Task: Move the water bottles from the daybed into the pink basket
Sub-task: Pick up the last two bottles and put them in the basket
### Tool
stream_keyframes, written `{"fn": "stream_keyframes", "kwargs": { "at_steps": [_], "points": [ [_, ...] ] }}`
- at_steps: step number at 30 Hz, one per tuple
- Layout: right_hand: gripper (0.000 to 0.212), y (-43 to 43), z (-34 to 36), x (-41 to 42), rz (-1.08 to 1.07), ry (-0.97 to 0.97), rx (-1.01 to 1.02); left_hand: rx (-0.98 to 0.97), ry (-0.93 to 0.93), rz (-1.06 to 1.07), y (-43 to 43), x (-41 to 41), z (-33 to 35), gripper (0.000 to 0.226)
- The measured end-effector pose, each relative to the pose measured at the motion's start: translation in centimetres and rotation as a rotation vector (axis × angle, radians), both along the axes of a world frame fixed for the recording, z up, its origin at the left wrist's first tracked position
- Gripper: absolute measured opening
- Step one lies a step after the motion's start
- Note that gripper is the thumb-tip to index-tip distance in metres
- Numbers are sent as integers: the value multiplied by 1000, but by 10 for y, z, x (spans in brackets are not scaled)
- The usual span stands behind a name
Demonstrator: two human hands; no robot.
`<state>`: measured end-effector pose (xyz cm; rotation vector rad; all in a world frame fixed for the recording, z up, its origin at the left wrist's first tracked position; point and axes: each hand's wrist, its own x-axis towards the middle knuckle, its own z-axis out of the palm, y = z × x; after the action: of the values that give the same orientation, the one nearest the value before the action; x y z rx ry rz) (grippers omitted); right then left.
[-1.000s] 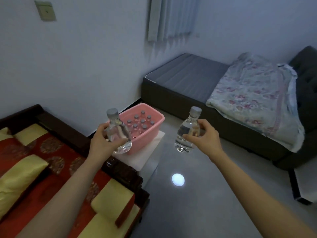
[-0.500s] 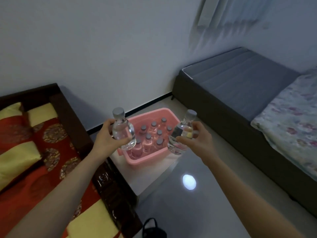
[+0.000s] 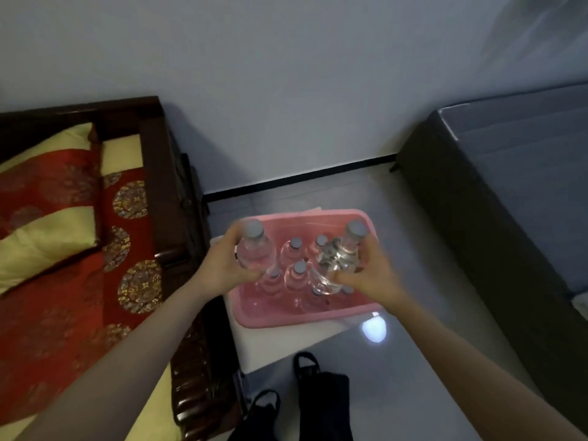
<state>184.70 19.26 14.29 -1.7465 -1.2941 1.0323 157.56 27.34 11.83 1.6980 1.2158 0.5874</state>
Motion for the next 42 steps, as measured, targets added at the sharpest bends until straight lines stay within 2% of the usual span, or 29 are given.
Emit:
{"fn": "stream_keyframes", "kwargs": {
  "at_steps": [3, 5, 8, 12, 16, 21, 29, 35, 39, 42],
  "points": [
    [73, 20, -29, 3, 151, 8, -54, 5, 103, -46, -8, 3, -20, 77],
    [68, 29, -49, 6, 255, -9, -58, -19, 157, -71, -12, 5, -38, 75],
    [55, 42, -76, 7, 437, -181, -32, 44, 291, -114, -16, 10, -63, 68],
    [73, 50, -118, 4, 707, -517, -13, 82, 493, -121, -17, 13, -92, 73],
    [62, 53, -138, 3, 794, -586, 50, 17, 594, -199, -16, 21, -111, 79],
    [53, 59, -153, -3, 906, -638, 110, 31, 779, -316, -16, 31, -124, 78],
    [51, 59, -165, -4, 898, -575, 44, -52, 698, -367, -2, 34, -134, 82],
    [46, 63, -160, -4, 904, -408, -70, -93, 655, -432, -2, 35, -129, 48],
    [34, 58, -160, -6, 878, -376, -42, -49, 720, -446, -8, 35, -126, 44],
    [33, 59, -158, -8, 816, -421, 7, 28, 653, -385, -17, 32, -123, 42]
  ]
}}
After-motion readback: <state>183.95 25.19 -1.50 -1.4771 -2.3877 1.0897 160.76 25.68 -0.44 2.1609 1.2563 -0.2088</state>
